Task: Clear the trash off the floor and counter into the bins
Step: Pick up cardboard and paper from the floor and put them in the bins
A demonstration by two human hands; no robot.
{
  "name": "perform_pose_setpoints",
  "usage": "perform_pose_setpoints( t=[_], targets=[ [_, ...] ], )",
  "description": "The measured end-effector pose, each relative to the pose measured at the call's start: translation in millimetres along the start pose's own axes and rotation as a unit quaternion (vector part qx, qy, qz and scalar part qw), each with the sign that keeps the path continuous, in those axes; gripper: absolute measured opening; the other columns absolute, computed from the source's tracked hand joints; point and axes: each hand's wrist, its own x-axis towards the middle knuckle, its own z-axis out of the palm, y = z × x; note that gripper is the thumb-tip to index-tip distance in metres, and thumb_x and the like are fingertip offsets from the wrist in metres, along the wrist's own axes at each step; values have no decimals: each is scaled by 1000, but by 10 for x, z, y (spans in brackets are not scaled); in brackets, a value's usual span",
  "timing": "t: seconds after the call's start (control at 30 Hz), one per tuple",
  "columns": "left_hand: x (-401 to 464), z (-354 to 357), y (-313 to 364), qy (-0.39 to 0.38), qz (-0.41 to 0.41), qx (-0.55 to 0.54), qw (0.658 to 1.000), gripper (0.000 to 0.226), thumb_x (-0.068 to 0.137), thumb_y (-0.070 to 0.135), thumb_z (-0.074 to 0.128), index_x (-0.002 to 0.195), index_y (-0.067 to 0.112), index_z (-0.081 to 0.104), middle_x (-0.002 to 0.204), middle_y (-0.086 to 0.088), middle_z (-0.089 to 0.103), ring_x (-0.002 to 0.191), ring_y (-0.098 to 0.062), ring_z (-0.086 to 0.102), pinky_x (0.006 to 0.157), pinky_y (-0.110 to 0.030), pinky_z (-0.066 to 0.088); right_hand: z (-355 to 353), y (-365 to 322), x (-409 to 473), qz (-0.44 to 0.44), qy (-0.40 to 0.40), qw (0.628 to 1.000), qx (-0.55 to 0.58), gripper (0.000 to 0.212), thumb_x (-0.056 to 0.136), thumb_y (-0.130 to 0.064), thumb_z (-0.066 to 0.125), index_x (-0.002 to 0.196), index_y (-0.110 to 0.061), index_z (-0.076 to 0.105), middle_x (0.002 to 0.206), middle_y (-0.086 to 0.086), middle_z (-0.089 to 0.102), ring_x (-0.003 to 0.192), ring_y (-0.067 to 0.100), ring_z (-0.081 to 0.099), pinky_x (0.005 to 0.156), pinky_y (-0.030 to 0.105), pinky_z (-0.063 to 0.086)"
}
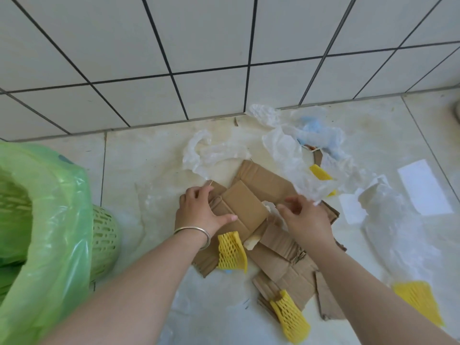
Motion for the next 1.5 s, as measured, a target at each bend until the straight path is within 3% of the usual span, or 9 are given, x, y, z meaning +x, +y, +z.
perform_pose_setpoints(
  t=[0.17,0.37,0.53,0.6,0.73,0.93,1.1,1.3,1.5],
  targets=[
    [-105,68,-106,-5,-14,-37,999,57,60,48,80,105,24,56,126,-1,42,121,-21,41,102,-33,40,230,29,-122,-31,-45,983,-174,65,75,-57,65,125,-18,51,125,0,52,123,22,42,98,36,41],
    [-196,35,-97,-18,10,-133,991,31,68,30,79,66,26,49,75,5,55,73,-15,50,63,-22,40,223,109,-126,-32,-65,993,-89,56,73,-37,75,122,-23,51,108,-5,54,110,19,51,86,35,47],
    [-223,-15,-163,26,1,-211,977,33,77,24,73,61,24,44,63,3,50,61,-14,43,54,-18,35,43,243,-193,-27,-84,993,-84,60,73,-33,76,125,-29,47,108,-9,55,105,16,55,79,32,49],
    [-240,-12,-202,41,-13,-250,967,34,81,21,69,63,22,41,64,-2,49,61,-17,40,54,-22,32,19,282,-234,-36,-83,985,-148,61,74,-33,74,126,-32,44,116,-6,57,103,18,57,71,30,48],
    [-323,-37,-271,67,-36,-274,959,35,87,21,62,64,20,36,58,1,38,53,-14,32,52,-23,28,50,339,-328,-18,-70,966,-246,53,80,-20,65,127,-26,42,101,2,64,88,23,63,61,30,50],
    [-420,-158,-370,123,-81,-321,936,33,88,24,61,65,21,38,65,2,46,61,-17,41,56,-24,32,-120,385,-379,77,-94,986,-115,45,81,-29,70,120,-11,60,92,3,59,78,18,55,63,27,46],
    [-533,-270,-374,177,-123,-398,892,26,88,27,61,70,20,43,72,0,51,78,-20,48,68,-27,36,-279,424,-509,114,-85,990,18,54,86,-25,66,135,-10,48,96,4,54,73,16,51,53,22,39],
    [-735,-352,-275,185,-132,-472,852,19,86,29,63,80,18,49,74,1,54,82,-21,52,78,-33,43,-284,533,-744,108,-13,987,118,39,89,-22,60,125,-12,55,95,6,60,92,28,61,90,46,52],
    [-1083,-526,-163,198,-103,-510,831,24,87,31,62,71,24,45,71,4,50,79,-20,50,77,-34,43,-287,271,-1034,70,-19,945,317,28,89,-22,62,114,-12,57,103,6,65,98,25,64,91,39,52]
  ],
)
